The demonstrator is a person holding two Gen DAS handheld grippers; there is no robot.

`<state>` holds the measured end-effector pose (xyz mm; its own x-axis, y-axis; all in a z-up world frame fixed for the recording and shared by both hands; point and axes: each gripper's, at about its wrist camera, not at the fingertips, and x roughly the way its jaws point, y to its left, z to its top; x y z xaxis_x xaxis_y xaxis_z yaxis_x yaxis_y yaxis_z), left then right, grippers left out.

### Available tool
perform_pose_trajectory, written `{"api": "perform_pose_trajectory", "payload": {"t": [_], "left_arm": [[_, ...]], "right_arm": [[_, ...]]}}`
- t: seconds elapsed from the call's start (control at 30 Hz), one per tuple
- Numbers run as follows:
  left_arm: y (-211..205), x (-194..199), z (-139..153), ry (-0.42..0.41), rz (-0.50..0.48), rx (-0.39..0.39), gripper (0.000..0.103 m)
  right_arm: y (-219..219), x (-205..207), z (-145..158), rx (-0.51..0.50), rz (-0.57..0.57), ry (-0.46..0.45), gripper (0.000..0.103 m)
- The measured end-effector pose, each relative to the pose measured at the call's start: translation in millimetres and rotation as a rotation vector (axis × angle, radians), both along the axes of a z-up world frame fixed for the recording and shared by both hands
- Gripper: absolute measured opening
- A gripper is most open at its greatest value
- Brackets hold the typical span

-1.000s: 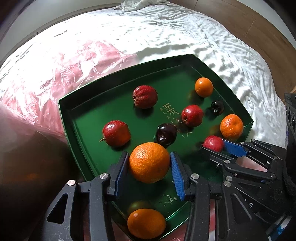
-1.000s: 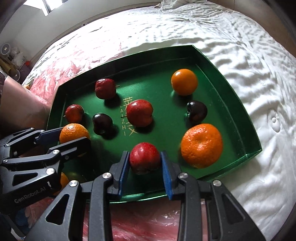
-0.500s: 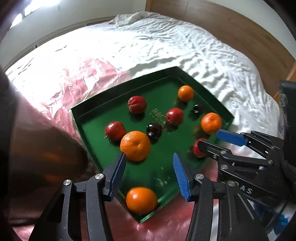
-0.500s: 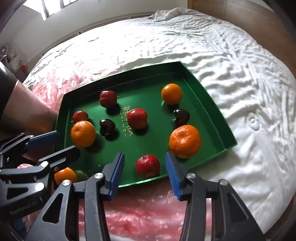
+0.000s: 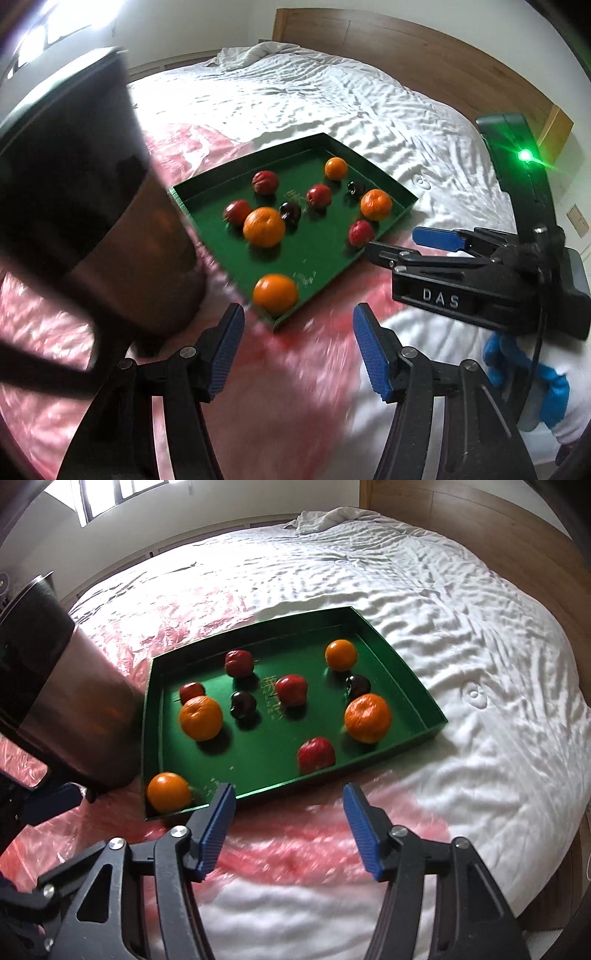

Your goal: Organize fruits

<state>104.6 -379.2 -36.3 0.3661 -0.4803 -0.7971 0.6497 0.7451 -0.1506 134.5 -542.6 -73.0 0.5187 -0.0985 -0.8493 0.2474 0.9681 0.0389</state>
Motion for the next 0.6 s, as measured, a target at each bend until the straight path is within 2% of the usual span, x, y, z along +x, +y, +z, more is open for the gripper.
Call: {"api": "perform_pose_trajectory", "payload": {"t": [0.2,0.43,0.6], "left_arm": [[51.0,-22.6,5.0,-0.083,0.055,-0.017,0.060],[130.6,-29.9,1.4,-0.158,0.182,0.008,0.063],[197.7,-36.1,5.5,-0.230,0.334,0.010,0.076]], "right_arm": [[37.9,-18.4,1.3,-0.020,0.026,-0.036,0.103],[97.3,-33.3,6.4,-0.029,0.112,-0.103,0.103],[145.8,-44.2,9.9,-0.026,0.193,-0.170,0.103]]}}
